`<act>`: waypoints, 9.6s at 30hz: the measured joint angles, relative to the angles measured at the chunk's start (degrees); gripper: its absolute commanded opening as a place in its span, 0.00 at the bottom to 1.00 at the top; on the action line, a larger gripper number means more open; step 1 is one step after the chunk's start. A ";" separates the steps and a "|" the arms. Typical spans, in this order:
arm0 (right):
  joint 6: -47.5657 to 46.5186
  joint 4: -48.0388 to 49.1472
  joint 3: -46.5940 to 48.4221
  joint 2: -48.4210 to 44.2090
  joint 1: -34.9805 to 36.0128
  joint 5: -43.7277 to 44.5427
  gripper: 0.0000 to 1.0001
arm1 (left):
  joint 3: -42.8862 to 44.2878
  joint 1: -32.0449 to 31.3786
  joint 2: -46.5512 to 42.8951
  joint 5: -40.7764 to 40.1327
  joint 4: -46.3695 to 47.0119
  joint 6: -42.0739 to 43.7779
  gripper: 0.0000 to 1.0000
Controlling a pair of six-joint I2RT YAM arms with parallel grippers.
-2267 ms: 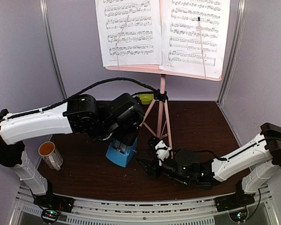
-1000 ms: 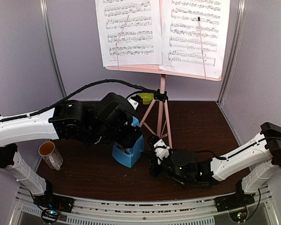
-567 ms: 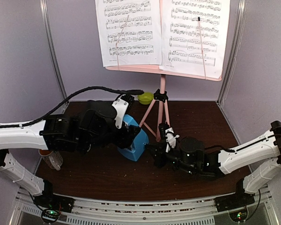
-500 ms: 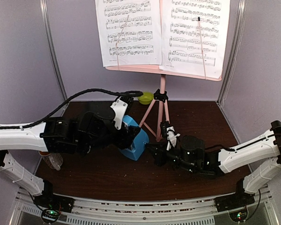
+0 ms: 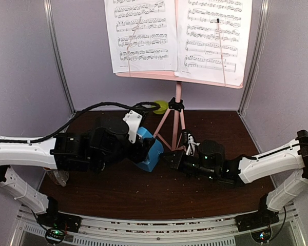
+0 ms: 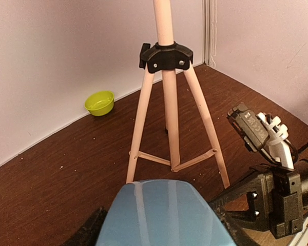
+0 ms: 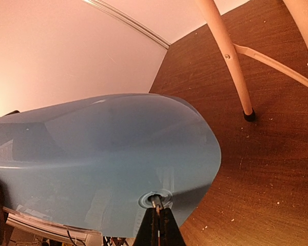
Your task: Set up the instrument practice props
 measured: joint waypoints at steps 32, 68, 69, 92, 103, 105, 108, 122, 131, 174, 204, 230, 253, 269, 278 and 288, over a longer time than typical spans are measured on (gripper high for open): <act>-20.57 -21.97 -6.88 -27.71 -1.46 9.18 1.00 | 2.45 13.20 20.79 38.12 5.97 13.25 0.69; -19.37 -31.87 13.64 -4.15 -9.84 -9.86 0.85 | -18.40 13.62 6.75 37.31 29.94 11.69 0.69; -19.06 -31.82 13.90 -3.85 -9.97 -10.51 0.85 | -18.34 13.62 6.97 37.29 30.14 11.69 0.68; -19.98 -25.81 11.61 -1.90 -10.93 -13.79 0.84 | -19.08 14.25 6.34 40.44 31.78 13.42 0.27; -23.17 -20.20 9.22 -0.87 -10.93 -16.39 0.84 | -23.04 14.25 3.02 40.81 33.59 14.01 0.26; -23.54 -19.67 8.96 -0.83 -10.99 -16.65 0.84 | -23.71 14.25 2.10 40.63 33.33 14.12 0.26; -24.22 -19.26 8.83 -0.76 -11.04 -16.98 0.83 | -24.63 14.25 0.76 40.30 32.74 14.23 0.26; -25.97 -22.16 10.10 -1.97 -11.74 -17.62 0.88 | -27.52 14.25 -3.76 39.95 31.52 15.30 0.25; -26.16 -33.42 12.72 -3.04 -12.33 -17.77 0.88 | -27.39 14.25 -2.16 39.80 33.55 15.39 0.24; -27.61 -37.70 4.66 -2.10 -1.11 -9.18 0.65 | 15.15 53.44 34.27 38.40 -30.12 6.19 0.44; -26.40 -39.26 13.29 6.34 -2.97 3.39 0.34 | -15.32 49.29 4.46 57.22 -7.23 6.80 0.56; -29.90 -39.04 20.87 12.41 -4.61 4.28 0.44 | -16.57 33.94 16.57 64.11 8.66 4.48 0.40; -33.09 -27.32 13.03 1.62 -2.99 -2.95 0.93 | -18.51 35.30 16.85 69.77 14.62 4.96 0.38; -33.18 -24.44 13.09 2.29 -2.99 -2.23 0.85 | -17.09 33.62 18.01 75.30 19.12 4.42 0.39; -32.92 -24.30 13.81 3.56 -2.97 0.42 0.78 | -19.06 33.99 13.35 74.93 19.96 4.94 0.45; -31.50 -22.53 15.08 5.92 -2.97 2.43 0.70 | -19.50 34.45 12.33 73.13 20.22 4.96 0.46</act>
